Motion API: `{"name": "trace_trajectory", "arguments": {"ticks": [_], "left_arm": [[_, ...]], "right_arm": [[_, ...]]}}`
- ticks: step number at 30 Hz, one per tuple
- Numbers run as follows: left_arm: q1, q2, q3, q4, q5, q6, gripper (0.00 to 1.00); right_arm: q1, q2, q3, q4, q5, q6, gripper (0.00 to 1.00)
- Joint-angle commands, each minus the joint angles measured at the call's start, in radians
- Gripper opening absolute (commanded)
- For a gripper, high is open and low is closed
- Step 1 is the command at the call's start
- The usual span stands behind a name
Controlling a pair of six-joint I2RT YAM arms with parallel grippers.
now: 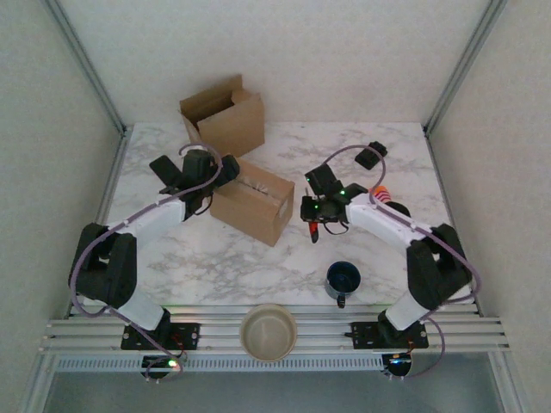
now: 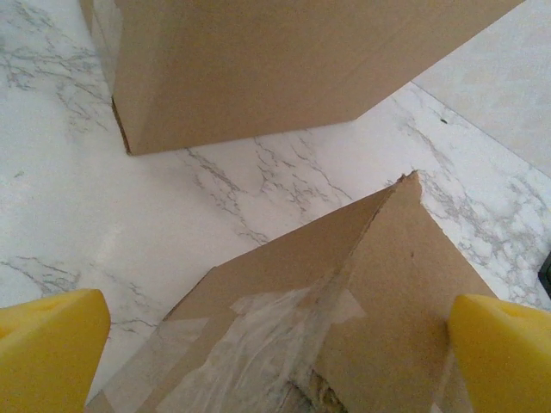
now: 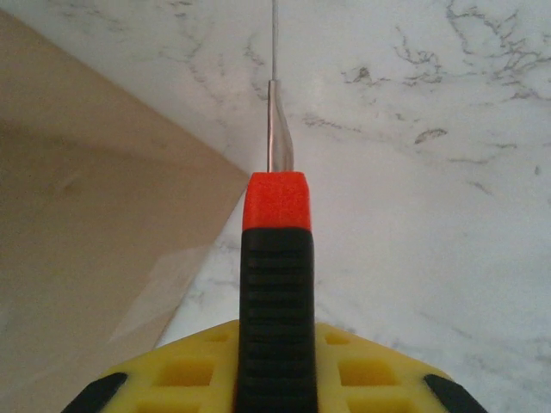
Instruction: Unpack the express box
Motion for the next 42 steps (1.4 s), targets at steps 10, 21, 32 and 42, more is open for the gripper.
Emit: {"name": "trace_trajectory", "arguments": {"ticks": [10, 21, 32, 42], "left_arm": [[-0.017, 0.014, -0.071, -0.041, -0.067, -0.040, 1.00], [-0.017, 0.010, -0.074, -0.052, -0.084, -0.052, 1.00], [-0.017, 0.014, -0.069, -0.054, -0.087, -0.052, 1.00], [-0.017, 0.013, -0.067, -0.052, -0.085, -0.052, 1.00]], "right_arm": [[-0.087, -0.445, -0.367, 0.350, -0.550, 0.260, 0.00], [-0.091, -0.466, -0.392, 0.462, -0.681, 0.318, 0.00], [-0.071, -0.389, -0.382, 0.505, -0.652, 0.363, 0.00], [-0.051, -0.375, -0.377, 0.470, -0.596, 0.374, 0.00]]}}
